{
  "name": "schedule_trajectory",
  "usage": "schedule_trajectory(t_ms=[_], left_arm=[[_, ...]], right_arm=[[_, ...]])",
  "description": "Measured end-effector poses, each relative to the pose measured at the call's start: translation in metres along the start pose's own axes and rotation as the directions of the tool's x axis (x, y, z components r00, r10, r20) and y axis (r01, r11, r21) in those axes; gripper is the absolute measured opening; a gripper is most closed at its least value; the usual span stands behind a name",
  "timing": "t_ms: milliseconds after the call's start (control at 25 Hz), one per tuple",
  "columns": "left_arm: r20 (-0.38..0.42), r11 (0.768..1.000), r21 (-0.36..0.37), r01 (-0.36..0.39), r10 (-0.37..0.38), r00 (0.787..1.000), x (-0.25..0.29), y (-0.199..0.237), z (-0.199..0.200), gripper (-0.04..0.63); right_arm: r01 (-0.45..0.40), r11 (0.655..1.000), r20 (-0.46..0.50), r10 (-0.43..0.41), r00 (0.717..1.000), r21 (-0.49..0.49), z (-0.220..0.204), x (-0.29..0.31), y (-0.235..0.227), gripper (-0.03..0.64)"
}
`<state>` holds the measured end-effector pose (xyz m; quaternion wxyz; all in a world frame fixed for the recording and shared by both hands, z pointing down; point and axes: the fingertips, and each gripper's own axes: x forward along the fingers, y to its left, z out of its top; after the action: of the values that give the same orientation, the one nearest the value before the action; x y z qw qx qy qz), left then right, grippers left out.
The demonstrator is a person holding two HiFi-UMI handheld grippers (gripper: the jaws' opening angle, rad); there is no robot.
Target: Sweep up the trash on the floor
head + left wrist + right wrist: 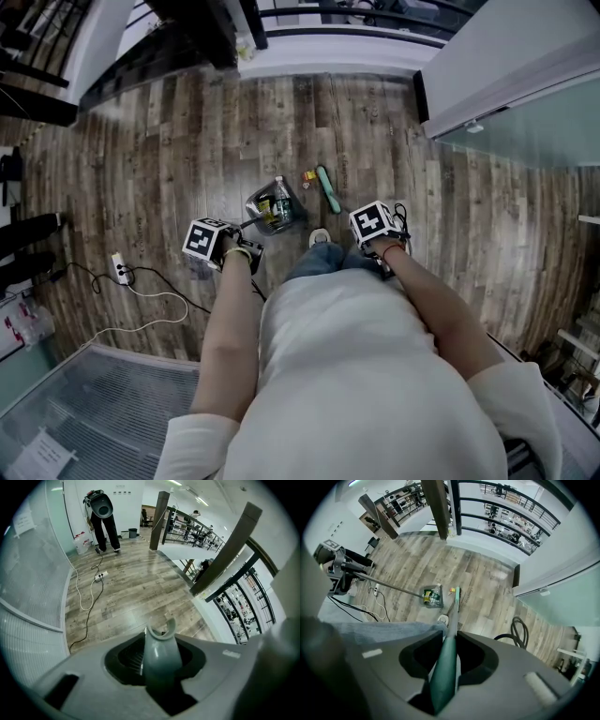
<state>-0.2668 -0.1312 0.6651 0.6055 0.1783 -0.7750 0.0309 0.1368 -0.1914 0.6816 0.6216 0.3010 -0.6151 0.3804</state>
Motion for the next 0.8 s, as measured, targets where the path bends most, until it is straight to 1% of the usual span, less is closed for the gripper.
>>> schedule_trajectory(t_ms=[280, 480, 600, 800], left_arm=[[-0.001, 1.000, 0.006, 0.007, -0.007, 1.000, 0.001, -0.002, 0.004, 0.114], [-0.005, 1.000, 0.015, 0.011, -0.011, 1.000, 0.003, -0.003, 0.008, 0.118], [-0.002, 1.000, 0.022, 0.015, -0.015, 1.000, 0.002, -0.004, 0.007, 0.121], [0.002, 0.999, 0.038, 0.028, -0.028, 1.000, 0.003, -0.006, 0.006, 0.127]], right_arm=[[0.014, 0.996, -0.021, -0.016, 1.000, -0.084, 0.001, -0.003, 0.015, 0.095], [-0.036, 0.990, -0.043, 0.030, 0.999, -0.139, -0.001, -0.002, 0.033, 0.096], [-0.042, 0.986, -0.063, 0.032, 0.997, -0.164, -0.002, -0.004, 0.039, 0.096], [-0.084, 0.968, -0.075, 0.068, 0.995, -0.238, -0.003, -0.001, 0.059, 0.095]])
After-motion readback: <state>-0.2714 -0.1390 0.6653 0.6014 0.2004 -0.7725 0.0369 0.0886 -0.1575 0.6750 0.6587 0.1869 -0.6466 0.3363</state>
